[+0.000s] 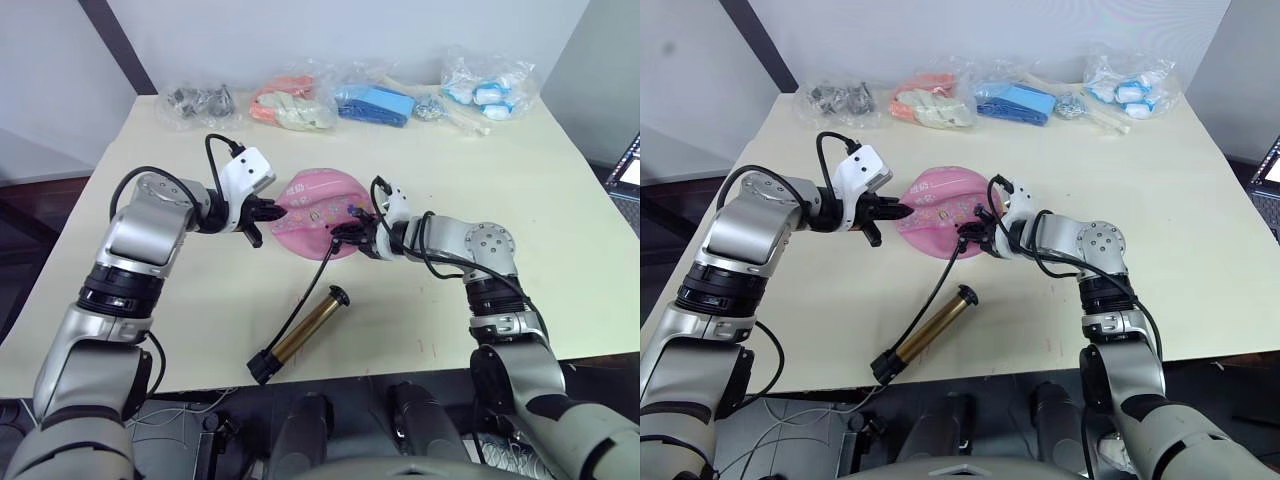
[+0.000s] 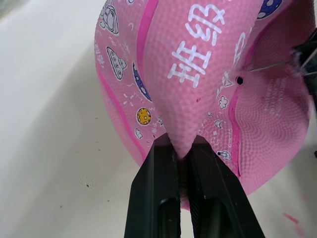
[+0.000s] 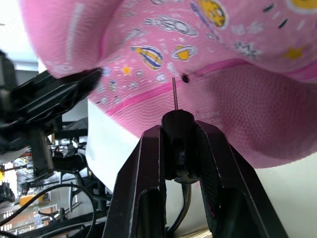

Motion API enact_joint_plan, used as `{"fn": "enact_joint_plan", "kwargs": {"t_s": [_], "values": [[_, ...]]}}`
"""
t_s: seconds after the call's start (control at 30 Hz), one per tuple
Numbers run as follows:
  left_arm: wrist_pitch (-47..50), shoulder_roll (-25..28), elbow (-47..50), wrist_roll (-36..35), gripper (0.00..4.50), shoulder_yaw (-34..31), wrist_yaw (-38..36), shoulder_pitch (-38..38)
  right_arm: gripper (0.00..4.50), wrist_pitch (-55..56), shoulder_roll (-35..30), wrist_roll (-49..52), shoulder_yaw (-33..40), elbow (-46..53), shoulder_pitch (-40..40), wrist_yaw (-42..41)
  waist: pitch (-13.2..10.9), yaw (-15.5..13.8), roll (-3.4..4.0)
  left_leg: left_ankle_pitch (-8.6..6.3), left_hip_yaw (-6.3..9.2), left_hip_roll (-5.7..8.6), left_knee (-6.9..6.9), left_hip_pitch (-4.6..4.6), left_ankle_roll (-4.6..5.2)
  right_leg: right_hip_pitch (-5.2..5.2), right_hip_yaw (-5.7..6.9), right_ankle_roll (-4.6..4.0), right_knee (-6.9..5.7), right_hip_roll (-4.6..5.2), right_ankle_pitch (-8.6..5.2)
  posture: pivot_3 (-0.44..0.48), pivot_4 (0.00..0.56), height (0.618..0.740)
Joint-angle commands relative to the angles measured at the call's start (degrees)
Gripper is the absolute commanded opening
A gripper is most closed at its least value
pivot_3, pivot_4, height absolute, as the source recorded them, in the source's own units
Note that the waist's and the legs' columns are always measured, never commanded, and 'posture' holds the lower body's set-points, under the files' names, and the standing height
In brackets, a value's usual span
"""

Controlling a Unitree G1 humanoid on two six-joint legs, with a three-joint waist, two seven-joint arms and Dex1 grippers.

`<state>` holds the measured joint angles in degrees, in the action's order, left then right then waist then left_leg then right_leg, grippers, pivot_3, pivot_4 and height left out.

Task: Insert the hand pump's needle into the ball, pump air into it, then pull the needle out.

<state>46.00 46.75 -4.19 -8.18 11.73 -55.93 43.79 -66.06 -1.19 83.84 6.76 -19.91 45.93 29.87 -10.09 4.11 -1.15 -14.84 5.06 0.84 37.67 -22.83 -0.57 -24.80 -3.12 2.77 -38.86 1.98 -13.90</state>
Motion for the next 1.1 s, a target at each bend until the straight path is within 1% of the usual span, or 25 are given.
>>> {"fn": "enact_joint_plan", "kwargs": {"t_s": [0.03,0.43,1.1], "values": [[1.7,0.4,3.7,-0.8,0.00,-2.7,1.1,0.2,0.34,-1.0,1.1,0.1,1.6,2.0,1.3,-0.4,0.0,0.0,0.00,0.00,0.00,0.00,0.00,0.00,0.00,0.00,0.00,0.00,0.00,0.00,0.00,0.000,0.150,0.740],[10.4,-1.3,12.0,-2.6,0.00,-4.9,7.6,-2.0,0.34,-2.7,2.4,-2.7,4.1,1.7,1.4,0.8,0.0,0.0,0.00,0.00,0.00,0.00,0.00,0.00,0.00,0.00,0.00,0.00,0.00,0.01,0.00,0.000,0.150,0.740],[12.0,-1.3,15.6,-4.9,0.00,-5.3,10.8,-4.0,0.34,-3.5,5.3,-7.8,8.1,1.3,0.8,3.5,0.0,-0.1,0.00,0.00,0.00,0.01,0.02,0.01,-0.01,0.00,0.00,-0.02,-0.03,0.01,0.01,0.000,0.150,0.740]]}}
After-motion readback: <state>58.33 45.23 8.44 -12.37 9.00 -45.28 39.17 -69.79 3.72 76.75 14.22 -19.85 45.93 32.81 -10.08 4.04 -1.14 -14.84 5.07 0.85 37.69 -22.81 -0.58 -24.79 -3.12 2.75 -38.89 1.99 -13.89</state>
